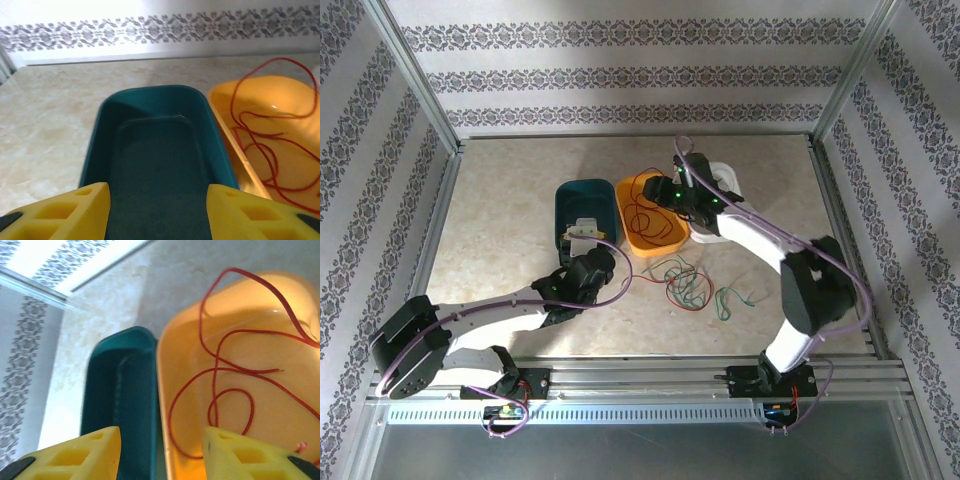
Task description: Untangle the cables
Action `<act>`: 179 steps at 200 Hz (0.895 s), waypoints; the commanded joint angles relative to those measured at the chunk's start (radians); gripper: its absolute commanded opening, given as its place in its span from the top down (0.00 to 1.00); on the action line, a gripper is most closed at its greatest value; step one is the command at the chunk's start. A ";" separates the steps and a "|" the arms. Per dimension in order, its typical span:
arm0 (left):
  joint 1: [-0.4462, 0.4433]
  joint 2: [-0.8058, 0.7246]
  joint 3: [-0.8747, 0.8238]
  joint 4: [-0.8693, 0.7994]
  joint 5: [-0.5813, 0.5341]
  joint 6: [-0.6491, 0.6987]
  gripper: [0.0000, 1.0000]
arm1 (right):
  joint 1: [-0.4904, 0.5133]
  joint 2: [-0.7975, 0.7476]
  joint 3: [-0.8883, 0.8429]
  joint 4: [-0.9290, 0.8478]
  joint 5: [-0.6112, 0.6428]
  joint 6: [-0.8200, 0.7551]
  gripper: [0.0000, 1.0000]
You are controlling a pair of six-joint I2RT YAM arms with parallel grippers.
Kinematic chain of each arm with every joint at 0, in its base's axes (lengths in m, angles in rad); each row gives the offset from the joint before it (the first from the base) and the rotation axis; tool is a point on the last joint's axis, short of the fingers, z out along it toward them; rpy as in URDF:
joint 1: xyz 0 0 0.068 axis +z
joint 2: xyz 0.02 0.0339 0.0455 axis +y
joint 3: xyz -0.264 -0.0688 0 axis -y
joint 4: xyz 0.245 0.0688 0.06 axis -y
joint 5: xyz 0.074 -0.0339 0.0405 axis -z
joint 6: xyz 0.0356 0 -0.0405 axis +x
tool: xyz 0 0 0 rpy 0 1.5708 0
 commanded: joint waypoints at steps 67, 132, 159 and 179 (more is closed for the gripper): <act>0.001 0.122 0.059 0.070 0.453 0.087 0.47 | -0.007 -0.388 -0.281 -0.404 0.024 -0.230 0.52; 0.001 0.167 0.051 -0.021 0.645 0.092 0.47 | -0.042 -0.401 -0.316 -0.417 0.002 -0.222 0.52; 0.002 0.195 0.038 0.004 0.605 0.080 0.48 | -0.040 -0.395 -0.313 -0.408 -0.009 -0.222 0.52; 0.002 0.229 0.062 -0.007 0.604 0.084 0.48 | -0.040 -0.394 -0.316 -0.410 -0.008 -0.221 0.52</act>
